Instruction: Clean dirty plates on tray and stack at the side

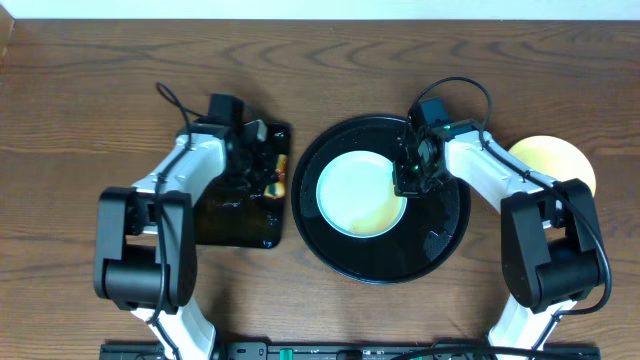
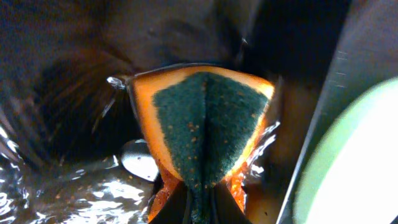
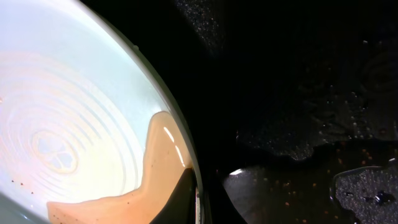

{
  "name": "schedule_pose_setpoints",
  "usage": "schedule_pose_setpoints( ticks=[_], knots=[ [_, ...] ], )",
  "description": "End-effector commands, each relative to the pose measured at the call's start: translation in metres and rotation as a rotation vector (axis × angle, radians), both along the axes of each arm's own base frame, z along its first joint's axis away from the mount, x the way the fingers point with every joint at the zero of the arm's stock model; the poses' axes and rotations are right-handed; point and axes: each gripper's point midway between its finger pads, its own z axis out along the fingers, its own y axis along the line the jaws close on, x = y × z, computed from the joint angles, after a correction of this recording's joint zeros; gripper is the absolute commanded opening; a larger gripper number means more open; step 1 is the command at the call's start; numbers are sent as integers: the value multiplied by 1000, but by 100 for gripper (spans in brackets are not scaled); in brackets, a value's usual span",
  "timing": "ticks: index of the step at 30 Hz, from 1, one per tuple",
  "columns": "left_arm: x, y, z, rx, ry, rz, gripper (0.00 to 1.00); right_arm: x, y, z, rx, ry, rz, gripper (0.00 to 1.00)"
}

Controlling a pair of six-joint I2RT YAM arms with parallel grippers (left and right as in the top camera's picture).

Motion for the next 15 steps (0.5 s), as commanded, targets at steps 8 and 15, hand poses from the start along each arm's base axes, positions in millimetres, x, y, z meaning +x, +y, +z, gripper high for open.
schedule_pose_setpoints(
  ticks=[8,15],
  knots=[
    [-4,-28,-5,-30,-29,-107,8,-24,-11,-25,-66,86,8,1],
    [-7,-8,-6,74,3,-81,8,-20,-10,-25,-61,69,8,15]
  ],
)
